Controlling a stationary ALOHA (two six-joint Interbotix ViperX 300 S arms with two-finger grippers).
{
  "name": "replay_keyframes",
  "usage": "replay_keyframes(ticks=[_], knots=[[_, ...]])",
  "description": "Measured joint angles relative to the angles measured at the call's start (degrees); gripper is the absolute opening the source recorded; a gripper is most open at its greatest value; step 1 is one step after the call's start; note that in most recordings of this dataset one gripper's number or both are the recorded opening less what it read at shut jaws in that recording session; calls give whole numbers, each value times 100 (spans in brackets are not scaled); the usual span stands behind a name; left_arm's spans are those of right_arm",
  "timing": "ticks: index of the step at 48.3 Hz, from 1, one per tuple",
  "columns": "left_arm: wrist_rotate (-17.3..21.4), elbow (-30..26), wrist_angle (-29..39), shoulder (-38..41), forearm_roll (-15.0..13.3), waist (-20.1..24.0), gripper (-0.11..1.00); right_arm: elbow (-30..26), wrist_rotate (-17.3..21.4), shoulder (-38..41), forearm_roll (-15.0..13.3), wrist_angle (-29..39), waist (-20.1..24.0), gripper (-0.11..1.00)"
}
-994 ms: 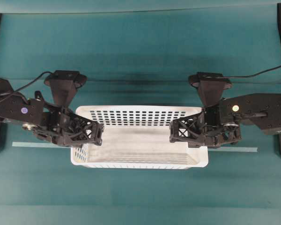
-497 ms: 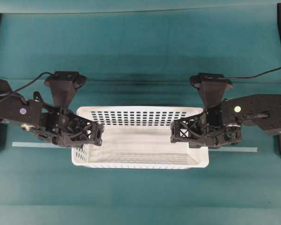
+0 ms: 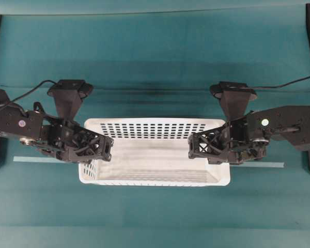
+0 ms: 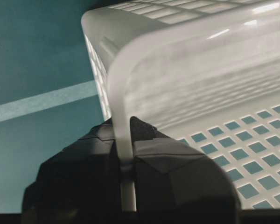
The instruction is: Lift the white basket with both hands.
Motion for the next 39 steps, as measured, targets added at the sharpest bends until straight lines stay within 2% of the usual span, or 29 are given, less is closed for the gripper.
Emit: replay_keyframes(ticks=[6,10,14,18,21,24,28,30,39], knots=[[0,18,-79,-9,9,0,-2,26,0,-9,-44,-79,18,17],[0,26,-141,0,0,0,4,35,-18,-18,-97,-97,35,28],[62,44,-176,9,9,-18,14,26,-105,-18,-158,-141,70,46],[167,44,-237,9,18,-18,32,18,-141,-18,-193,-202,70,69],[193,53,-299,18,18,-26,49,18,-141,-18,-229,-220,70,85],[176,70,-352,9,18,-26,70,18,-141,-18,-237,-229,79,96],[167,105,-369,-9,18,-26,90,18,-141,-18,-255,-237,79,98],[167,105,-369,-9,18,-26,96,18,-141,-18,-255,-237,79,97],[167,105,-378,-18,26,-26,93,18,-132,-18,-272,-229,79,97]])
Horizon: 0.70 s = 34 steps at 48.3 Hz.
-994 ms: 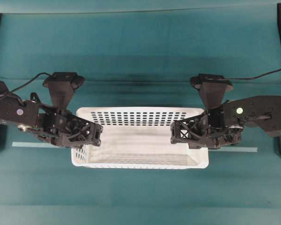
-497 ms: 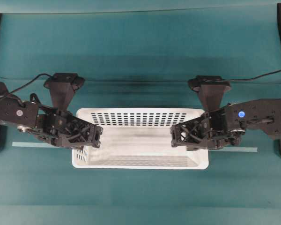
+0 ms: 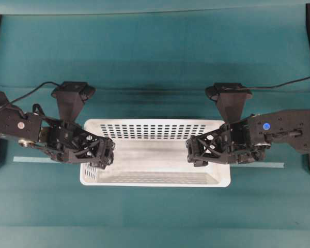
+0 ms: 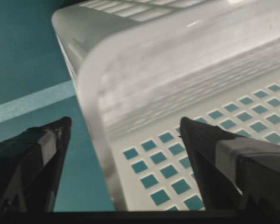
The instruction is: Lift the white basket with both hands.
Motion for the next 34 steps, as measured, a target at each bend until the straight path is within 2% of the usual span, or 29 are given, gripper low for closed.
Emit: replay_keyframes(ticks=[11,20,28,34], knots=[[62,26,9,-246,0,0,94,141,-9,-229,-26,255,-62,97],[79,202,149,-844,0,0,94,176,18,-721,-26,545,-185,97],[141,281,176,-1257,0,0,94,158,-70,-853,-26,606,-193,97],[492,290,167,-1802,-9,-9,94,88,-290,-1292,-26,729,-193,97]])
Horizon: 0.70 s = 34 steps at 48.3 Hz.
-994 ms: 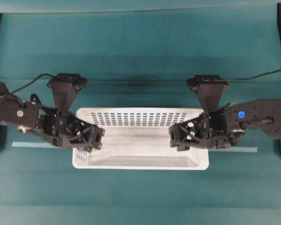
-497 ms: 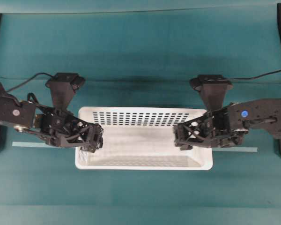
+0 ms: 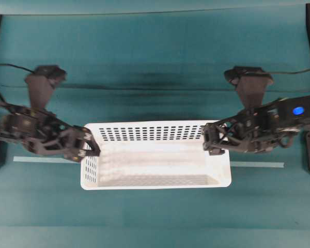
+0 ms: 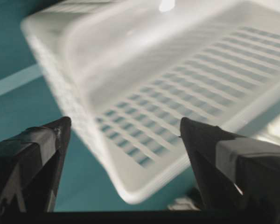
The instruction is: Lift the white basket with both hands.
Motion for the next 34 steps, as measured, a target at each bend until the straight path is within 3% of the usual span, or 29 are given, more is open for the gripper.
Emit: replay_keyframes(ticks=[10,25,34], knots=[[870,-44,-18,-949,9,-9,94,-97,-659,-1090,-9,-141,-114,96],[2505,-35,-817,-2021,9,0,93,554,-2373,-2479,-18,-2566,-123,95],[3305,0,-940,-2470,0,18,93,809,-3683,-3146,-53,-3278,-132,95]])
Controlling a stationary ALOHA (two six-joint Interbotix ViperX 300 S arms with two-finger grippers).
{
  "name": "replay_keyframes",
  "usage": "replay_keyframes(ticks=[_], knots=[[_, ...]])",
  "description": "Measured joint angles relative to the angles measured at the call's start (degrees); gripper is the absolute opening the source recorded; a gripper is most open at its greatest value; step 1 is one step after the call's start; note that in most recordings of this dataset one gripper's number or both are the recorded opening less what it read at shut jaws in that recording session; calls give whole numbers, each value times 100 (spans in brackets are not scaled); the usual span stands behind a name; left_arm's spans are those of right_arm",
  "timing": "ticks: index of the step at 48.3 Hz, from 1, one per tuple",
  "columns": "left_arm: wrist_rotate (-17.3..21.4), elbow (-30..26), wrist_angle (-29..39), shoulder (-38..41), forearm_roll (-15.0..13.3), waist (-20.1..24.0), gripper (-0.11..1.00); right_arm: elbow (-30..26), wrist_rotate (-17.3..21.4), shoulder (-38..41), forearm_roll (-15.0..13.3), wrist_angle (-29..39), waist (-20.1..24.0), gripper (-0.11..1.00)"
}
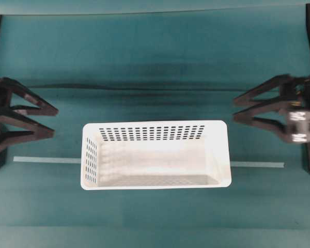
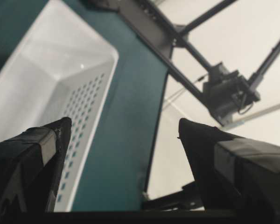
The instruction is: Lift the white basket with both hands.
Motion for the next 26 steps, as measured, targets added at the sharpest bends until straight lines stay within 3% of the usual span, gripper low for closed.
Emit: replay_keyframes(ticks=[17,21,26], knots=[[2118,9,-26,-1134,9,0,93,290,-3384,-1037,-237,-677,9,95],[2479,9,-26,-1380,9,0,93,404,-3727,-1248,-229,-800,9,95],[2637,62,-26,-1503,0,0,93,527,-3771,-1433,-220,-861,9,95]])
